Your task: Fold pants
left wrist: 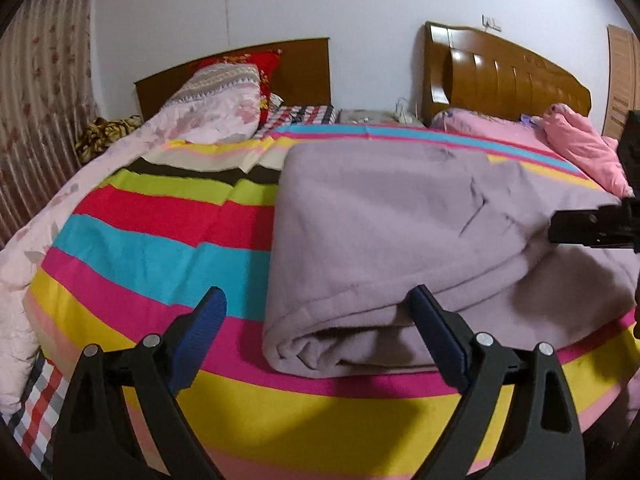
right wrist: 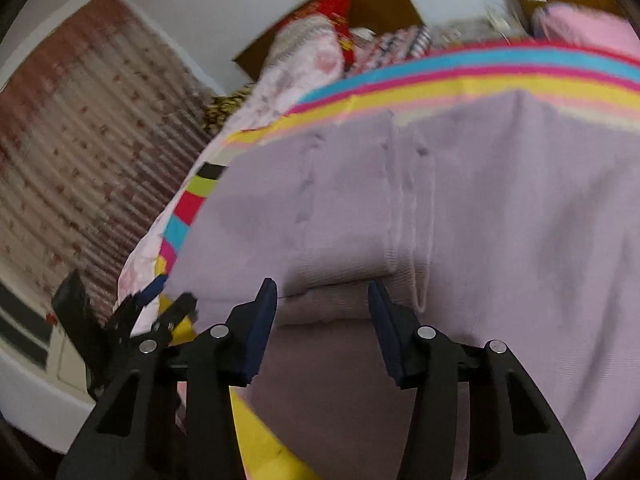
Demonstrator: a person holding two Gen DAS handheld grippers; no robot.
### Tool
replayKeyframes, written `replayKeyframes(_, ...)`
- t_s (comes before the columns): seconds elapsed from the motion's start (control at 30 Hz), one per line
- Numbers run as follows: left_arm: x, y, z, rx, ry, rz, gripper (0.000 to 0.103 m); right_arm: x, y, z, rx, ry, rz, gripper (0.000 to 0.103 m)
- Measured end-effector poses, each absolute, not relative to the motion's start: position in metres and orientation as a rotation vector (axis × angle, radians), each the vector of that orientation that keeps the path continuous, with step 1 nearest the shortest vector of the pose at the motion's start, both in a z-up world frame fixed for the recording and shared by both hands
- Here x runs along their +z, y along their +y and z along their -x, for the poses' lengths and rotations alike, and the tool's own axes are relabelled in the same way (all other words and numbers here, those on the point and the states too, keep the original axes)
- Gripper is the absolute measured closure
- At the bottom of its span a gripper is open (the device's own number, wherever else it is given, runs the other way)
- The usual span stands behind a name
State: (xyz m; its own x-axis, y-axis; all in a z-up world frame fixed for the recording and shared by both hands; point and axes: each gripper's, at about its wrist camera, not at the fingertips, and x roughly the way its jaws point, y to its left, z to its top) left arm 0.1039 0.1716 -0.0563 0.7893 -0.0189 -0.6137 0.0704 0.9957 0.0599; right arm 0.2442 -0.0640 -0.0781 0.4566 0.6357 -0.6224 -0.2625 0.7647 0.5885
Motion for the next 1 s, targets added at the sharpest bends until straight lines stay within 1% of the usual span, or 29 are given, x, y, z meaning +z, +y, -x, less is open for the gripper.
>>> replayKeyframes(0.07,-0.063,0.178,-0.108,-0.059,0.671,-0.060,0.009,-0.084,-0.067,-0.250,0.568,0.967,-0.512,0.056)
replayKeyframes(0.2,-0.074,0.189,-0.109,-0.078,0.692,-0.003,0.009,-0.078,-0.070,-0.262,0.523,0.957,-0.532,0.057)
replayKeyframes(0.23,-0.075,0.190,-0.108,-0.080,0.693,0.005,0.009,-0.077,-0.068,-0.264,0.505,0.952,-0.532,0.065)
replayKeyframes(0.27,-0.076,0.190,-0.107,-0.080,0.690,0.007,0.009,-0.078,-0.067,-0.267,0.493,0.950,-0.534,0.081)
replayKeyframes(0.3,-0.075,0.191,-0.107,-0.075,0.685,0.006,0.009,-0.078,-0.066,-0.267,0.477,0.948,-0.528,0.091)
replayKeyframes(0.33,-0.074,0.191,-0.106,-0.069,0.679,0.003,0.009,-0.076,-0.066,-0.266,0.477,0.943,-0.519,0.094)
replayKeyframes(0.5,-0.060,0.194,-0.101,-0.037,0.625,-0.035,0.009,-0.045,-0.069,-0.241,0.487,0.831,-0.464,0.094)
replayKeyframes(0.57,-0.057,0.199,-0.102,-0.040,0.616,-0.030,0.011,-0.039,-0.072,-0.237,0.489,0.813,-0.454,0.095)
replayKeyframes(0.63,-0.059,0.202,-0.104,-0.054,0.628,-0.023,0.021,-0.048,-0.077,-0.237,0.471,0.848,-0.466,0.094)
replayKeyframes(0.67,-0.061,0.202,-0.106,-0.065,0.644,-0.022,0.029,-0.054,-0.079,-0.239,0.468,0.868,-0.484,0.094)
replayKeyframes(0.7,-0.062,0.201,-0.106,-0.079,0.656,-0.028,0.033,-0.062,-0.081,-0.238,0.460,0.891,-0.498,0.095)
replayKeyframes(0.77,-0.064,0.198,-0.104,-0.084,0.659,-0.043,0.036,-0.074,-0.083,-0.239,0.437,0.907,-0.496,0.095)
replayKeyframes(0.93,-0.069,0.194,-0.100,-0.087,0.675,-0.077,0.035,-0.088,-0.088,-0.246,0.442,0.958,-0.510,0.094)
replayKeyframes(0.97,-0.069,0.195,-0.099,-0.084,0.676,-0.078,0.031,-0.087,-0.089,-0.246,0.452,0.968,-0.506,0.091)
replayKeyframes(1.0,-0.068,0.197,-0.098,-0.075,0.675,-0.076,0.019,-0.085,-0.089,-0.246,0.457,0.974,-0.496,0.088)
